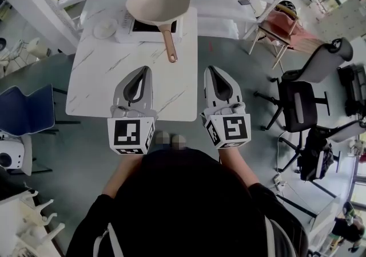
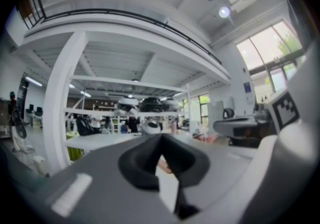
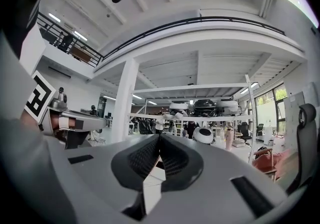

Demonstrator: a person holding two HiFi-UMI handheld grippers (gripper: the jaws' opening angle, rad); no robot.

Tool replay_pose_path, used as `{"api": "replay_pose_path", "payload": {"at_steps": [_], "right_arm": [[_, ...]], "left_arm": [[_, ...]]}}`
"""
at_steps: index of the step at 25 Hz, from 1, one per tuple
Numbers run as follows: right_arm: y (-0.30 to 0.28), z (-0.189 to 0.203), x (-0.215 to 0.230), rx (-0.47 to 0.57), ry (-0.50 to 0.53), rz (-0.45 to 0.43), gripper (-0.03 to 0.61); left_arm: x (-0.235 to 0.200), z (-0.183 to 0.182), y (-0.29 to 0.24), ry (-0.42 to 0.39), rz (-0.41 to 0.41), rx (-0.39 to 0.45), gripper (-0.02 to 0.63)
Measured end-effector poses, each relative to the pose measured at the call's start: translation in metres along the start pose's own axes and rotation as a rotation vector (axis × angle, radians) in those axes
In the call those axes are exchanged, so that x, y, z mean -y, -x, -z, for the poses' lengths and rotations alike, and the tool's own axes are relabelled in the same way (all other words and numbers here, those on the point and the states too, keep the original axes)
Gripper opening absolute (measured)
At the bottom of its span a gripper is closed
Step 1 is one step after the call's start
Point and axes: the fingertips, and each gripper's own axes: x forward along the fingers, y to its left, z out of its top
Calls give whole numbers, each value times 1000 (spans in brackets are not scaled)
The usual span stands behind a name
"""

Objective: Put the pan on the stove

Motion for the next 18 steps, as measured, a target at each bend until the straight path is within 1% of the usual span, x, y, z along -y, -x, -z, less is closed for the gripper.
{"api": "replay_pose_path", "payload": {"at_steps": [5, 11, 18], "right_arm": [[-1, -6, -5, 12, 24, -9, 20], [-4, -5, -8, 16, 29, -19, 20], [-7, -5, -4, 11, 17, -8, 20]], "left_arm": [[1, 1, 0, 3, 4, 2, 8], [2, 2, -4, -4, 15, 4, 8], [1, 4, -10, -10, 29, -4, 8]]}}
